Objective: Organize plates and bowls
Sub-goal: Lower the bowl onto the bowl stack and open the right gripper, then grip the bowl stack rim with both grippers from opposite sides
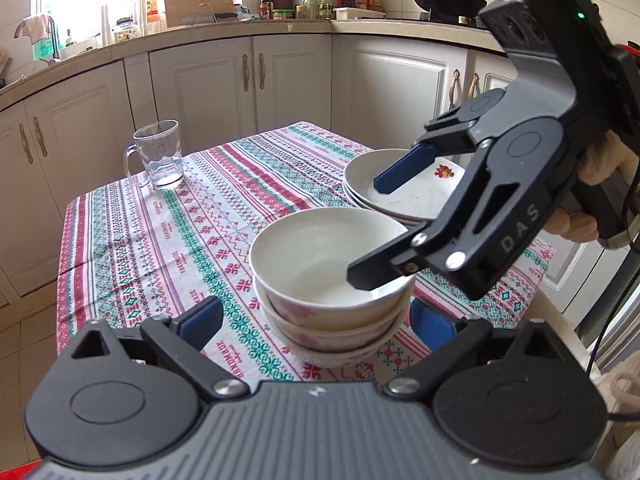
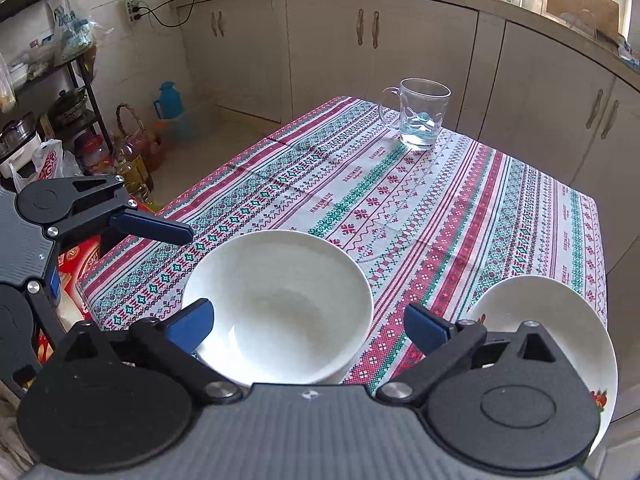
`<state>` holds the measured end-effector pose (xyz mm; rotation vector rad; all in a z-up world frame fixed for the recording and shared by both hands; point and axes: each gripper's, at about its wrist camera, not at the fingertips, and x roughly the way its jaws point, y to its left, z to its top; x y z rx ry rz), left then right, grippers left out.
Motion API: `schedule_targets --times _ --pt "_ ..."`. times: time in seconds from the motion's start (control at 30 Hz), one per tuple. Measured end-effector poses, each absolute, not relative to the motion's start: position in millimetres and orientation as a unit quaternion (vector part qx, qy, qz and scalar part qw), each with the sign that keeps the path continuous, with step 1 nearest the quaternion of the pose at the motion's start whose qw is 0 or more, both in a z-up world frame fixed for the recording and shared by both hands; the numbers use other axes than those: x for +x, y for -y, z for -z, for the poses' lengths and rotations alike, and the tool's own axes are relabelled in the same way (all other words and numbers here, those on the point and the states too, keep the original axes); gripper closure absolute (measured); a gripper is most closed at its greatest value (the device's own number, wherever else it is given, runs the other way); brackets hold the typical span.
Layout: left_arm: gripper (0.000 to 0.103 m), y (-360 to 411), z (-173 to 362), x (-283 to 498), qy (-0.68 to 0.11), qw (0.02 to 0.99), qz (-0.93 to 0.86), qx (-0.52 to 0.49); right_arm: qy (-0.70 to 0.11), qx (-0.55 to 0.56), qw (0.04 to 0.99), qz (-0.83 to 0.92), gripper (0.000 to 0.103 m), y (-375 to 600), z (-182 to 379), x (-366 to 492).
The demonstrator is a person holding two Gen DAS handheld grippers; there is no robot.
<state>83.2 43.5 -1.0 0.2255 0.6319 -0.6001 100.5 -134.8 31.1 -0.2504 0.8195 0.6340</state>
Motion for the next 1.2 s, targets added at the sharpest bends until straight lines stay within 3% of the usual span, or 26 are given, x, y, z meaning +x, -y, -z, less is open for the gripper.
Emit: schedule_targets --times 0.6,0.97,1.2 --pt "0.004 -57.2 16.9 68.0 -0.310 0.902 0.277 0.118 -0.344 -0.171 0.867 -0.316 0.000 141.7 -24.3 37.0" --pt "0.004 -51.5 46.9 92.0 -0.351 0.875 0.307 0.127 -0.391 -0.127 0.860 -0.301 0.000 162.6 20.2 52.7" --pt "0.007 -45.9 55.7 112.4 -0.346 0.851 0.355 0.175 -0.367 -0.162 0.849 -0.344 0.000 154.2 30.0 65.4"
